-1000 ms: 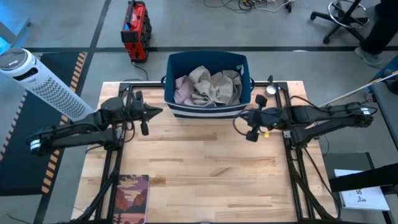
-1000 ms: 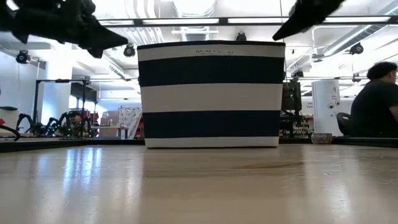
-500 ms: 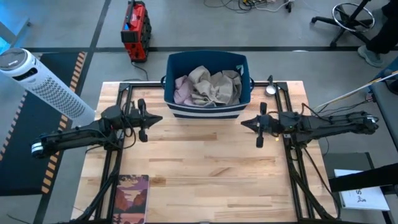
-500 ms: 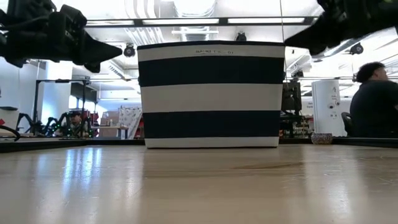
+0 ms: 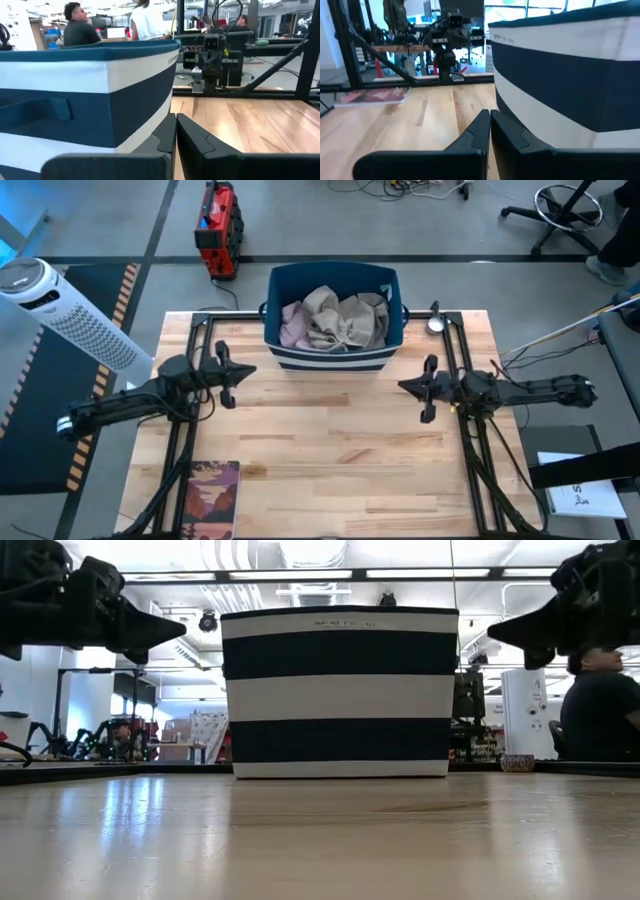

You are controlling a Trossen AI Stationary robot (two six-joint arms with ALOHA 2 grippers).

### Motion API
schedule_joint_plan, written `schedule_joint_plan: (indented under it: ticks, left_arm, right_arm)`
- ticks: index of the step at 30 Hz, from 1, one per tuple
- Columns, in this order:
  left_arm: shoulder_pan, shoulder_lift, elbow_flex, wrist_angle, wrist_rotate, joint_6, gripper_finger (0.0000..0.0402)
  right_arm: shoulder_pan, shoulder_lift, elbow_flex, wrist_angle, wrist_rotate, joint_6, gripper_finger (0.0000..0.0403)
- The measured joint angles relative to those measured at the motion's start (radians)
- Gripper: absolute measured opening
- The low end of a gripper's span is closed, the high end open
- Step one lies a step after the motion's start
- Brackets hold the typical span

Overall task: Sort clothes
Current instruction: Return to Home Position

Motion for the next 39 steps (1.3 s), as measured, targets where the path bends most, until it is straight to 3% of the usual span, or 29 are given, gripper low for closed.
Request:
schedule_joint_plan:
  ticks: [9,15,23,31,39]
  left_arm:
    - [0.000,-0.161,-0.003,-0.186,-0.004,-0.030,0.0000]
    - [0.000,-0.273,-0.075,-0.203,-0.016,-0.053,0.0000]
    - [-0.031,-0.219,-0.074,-0.207,0.019,-0.077,0.0000]
    - [-0.033,-0.225,-0.074,-0.223,-0.113,-0.037,0.0000]
    - [-0.033,-0.228,-0.075,-0.217,-0.118,-0.024,0.0000]
  right_arm:
    - [0.009,-0.224,0.000,-0.214,0.028,-0.012,0.0000]
    - [0.011,-0.209,0.000,-0.212,0.033,-0.045,0.0000]
    - [0.011,-0.206,-0.001,-0.215,0.028,-0.057,0.0000]
    - [0.011,-0.191,-0.001,-0.215,0.034,-0.063,0.0000]
    - [0.011,-0.184,-0.002,-0.215,0.044,-0.055,0.0000]
